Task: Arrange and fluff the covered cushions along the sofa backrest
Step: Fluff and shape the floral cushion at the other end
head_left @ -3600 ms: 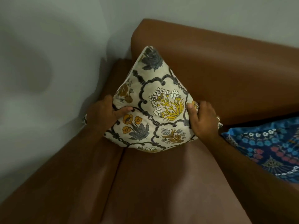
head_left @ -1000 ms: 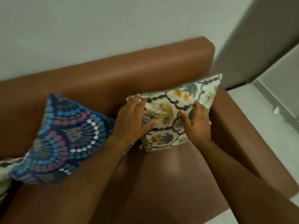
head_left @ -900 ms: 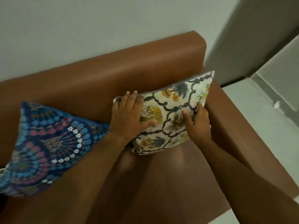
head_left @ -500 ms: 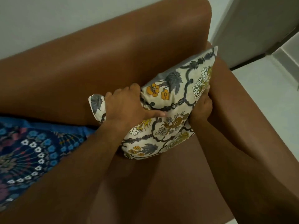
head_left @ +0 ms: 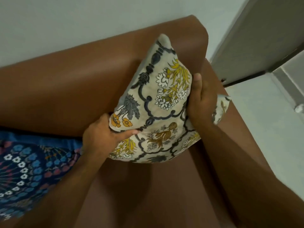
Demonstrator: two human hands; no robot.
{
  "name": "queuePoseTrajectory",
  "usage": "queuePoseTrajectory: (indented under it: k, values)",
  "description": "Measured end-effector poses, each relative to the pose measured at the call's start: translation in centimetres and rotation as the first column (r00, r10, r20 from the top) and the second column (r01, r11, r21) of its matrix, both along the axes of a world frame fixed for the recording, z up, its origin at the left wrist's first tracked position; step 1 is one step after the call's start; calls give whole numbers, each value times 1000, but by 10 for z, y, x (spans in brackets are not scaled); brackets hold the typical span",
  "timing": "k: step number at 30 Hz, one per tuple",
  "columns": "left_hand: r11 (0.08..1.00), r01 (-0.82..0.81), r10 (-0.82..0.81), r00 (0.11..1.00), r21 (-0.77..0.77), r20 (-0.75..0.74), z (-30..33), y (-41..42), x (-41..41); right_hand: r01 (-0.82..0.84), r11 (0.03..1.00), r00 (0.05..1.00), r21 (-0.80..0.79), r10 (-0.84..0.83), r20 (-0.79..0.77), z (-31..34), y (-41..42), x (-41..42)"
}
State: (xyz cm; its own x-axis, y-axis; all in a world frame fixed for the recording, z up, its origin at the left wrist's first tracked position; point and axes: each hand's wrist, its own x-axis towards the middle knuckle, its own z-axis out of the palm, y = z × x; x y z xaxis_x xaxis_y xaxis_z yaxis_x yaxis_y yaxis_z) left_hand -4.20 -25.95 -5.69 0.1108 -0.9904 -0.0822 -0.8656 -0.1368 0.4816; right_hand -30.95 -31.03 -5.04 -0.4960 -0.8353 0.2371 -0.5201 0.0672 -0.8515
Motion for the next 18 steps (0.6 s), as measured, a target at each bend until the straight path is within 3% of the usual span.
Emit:
queuePoseTrajectory:
  k: [6,10,15,18]
  values:
    - [999,35,-34,999,32,-25,-1,-4,4,-21,996,989,89,34,-147,-28,7,-10]
    - [995,80,-80,997,-67,3,7,-6,-2,-46,995,983,92,61,-172,-16,5,-35]
    - [991,82,-97,984,-104,-148,1,3,-30,-176,975,974,133,192,-123,-10,10,-31]
    - [987,66,-96,972,-147,-213,-2,-8,-38,-146,984,975,104,161,-154,-4,6,-48]
